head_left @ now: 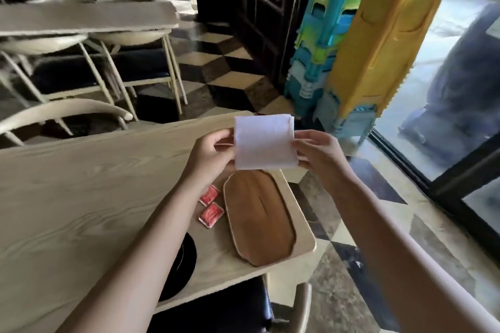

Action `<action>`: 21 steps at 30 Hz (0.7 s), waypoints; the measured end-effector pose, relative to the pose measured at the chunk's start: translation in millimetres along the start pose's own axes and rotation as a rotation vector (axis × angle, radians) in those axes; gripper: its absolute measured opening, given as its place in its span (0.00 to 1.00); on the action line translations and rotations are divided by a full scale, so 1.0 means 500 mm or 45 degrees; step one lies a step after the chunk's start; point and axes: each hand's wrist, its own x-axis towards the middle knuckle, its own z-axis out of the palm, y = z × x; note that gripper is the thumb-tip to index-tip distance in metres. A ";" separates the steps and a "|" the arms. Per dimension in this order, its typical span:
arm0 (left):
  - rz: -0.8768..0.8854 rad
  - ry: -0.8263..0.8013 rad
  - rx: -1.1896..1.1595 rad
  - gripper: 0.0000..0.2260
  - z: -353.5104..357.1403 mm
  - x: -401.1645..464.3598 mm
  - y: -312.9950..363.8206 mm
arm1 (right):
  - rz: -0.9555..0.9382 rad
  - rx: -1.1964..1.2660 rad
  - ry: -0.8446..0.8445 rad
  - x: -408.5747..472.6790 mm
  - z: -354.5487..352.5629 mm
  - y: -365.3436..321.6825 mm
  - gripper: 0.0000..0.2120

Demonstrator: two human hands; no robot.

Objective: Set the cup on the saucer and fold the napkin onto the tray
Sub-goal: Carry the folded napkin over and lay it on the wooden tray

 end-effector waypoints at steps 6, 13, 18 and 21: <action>-0.197 0.267 0.092 0.21 0.039 0.094 -0.103 | 0.083 -0.060 -0.206 0.169 0.023 0.106 0.07; -0.333 0.372 0.199 0.17 0.080 0.161 -0.287 | 0.180 -0.178 -0.262 0.277 0.054 0.270 0.10; -0.364 0.331 0.217 0.10 0.119 0.129 -0.377 | 0.260 -0.340 -0.223 0.267 0.057 0.383 0.14; -0.353 0.375 0.320 0.15 0.130 0.109 -0.405 | 0.200 -0.476 -0.226 0.254 0.059 0.422 0.13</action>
